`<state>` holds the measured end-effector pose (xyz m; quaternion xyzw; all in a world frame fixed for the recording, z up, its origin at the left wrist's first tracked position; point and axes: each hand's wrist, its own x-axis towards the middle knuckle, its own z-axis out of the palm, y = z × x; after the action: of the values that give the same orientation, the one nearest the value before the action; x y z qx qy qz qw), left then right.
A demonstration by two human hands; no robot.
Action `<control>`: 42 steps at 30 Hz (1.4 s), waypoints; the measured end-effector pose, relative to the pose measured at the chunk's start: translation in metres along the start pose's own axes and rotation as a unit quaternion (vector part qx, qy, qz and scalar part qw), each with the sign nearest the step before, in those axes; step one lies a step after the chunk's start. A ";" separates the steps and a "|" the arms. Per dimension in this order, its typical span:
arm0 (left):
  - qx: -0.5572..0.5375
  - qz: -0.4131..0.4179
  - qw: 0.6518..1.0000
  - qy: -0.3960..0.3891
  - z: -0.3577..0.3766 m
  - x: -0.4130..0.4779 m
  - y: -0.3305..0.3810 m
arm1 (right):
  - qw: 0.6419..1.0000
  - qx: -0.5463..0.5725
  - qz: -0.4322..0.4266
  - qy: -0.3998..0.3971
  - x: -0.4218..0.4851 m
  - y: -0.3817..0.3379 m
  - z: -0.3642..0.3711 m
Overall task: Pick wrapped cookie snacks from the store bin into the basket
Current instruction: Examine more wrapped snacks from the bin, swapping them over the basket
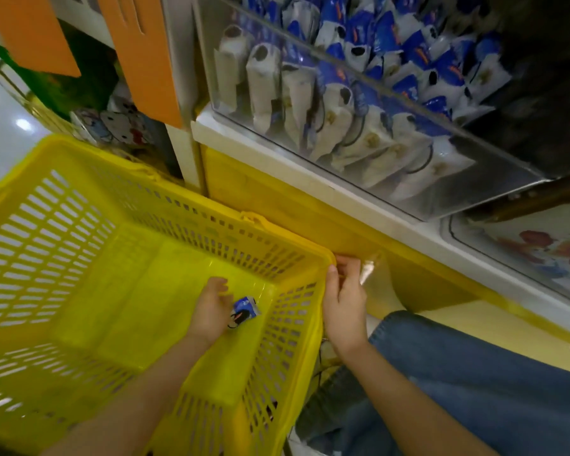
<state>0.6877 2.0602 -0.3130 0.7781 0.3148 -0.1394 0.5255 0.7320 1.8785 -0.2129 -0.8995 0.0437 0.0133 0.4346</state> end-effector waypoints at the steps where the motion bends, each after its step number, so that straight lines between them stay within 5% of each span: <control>1: -0.012 0.042 0.999 0.025 -0.005 -0.002 0.017 | 1.000 -0.005 -0.002 -0.003 0.000 0.000 -0.001; 5: -0.001 0.230 0.966 0.115 -0.028 -0.018 0.084 | 0.998 -0.044 -0.014 -0.036 -0.001 -0.005 -0.008; 9: 0.124 0.376 0.908 0.140 -0.047 -0.028 0.121 | 0.978 -0.172 -0.024 -0.113 0.007 -0.019 -0.031; 14: 0.368 0.342 0.864 0.043 -0.061 -0.023 0.133 | 0.898 -0.385 -0.112 -0.179 0.012 -0.060 -0.067; 18: 0.366 0.358 0.859 0.013 -0.086 -0.039 0.159 | 0.891 -0.357 -0.227 -0.165 0.009 -0.112 -0.100; 23: 0.251 0.518 0.804 0.150 -0.135 -0.086 0.220 | 0.880 -0.243 -0.401 -0.083 0.014 -0.195 -0.131; 27: 0.217 0.574 0.763 0.204 -0.162 -0.103 0.262 | 0.922 -0.148 -0.357 -0.025 0.064 -0.246 -0.121; 32: 0.308 0.557 0.758 0.144 -0.174 -0.088 0.282 | 0.944 -0.176 -0.278 -0.026 0.140 -0.272 -0.087; 35: 0.364 0.575 0.719 0.139 -0.177 -0.081 0.278 | 0.943 -0.204 -0.258 -0.041 0.171 -0.276 -0.068; 42: 0.358 0.612 0.690 0.147 -0.179 -0.073 0.275 | 0.939 -0.223 -0.253 -0.071 0.199 -0.278 -0.041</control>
<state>0.7865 2.1288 0.0008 0.9380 -0.2317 0.2269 0.1228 0.9543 2.0053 0.0175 -0.9514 -0.2201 -0.0237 0.2142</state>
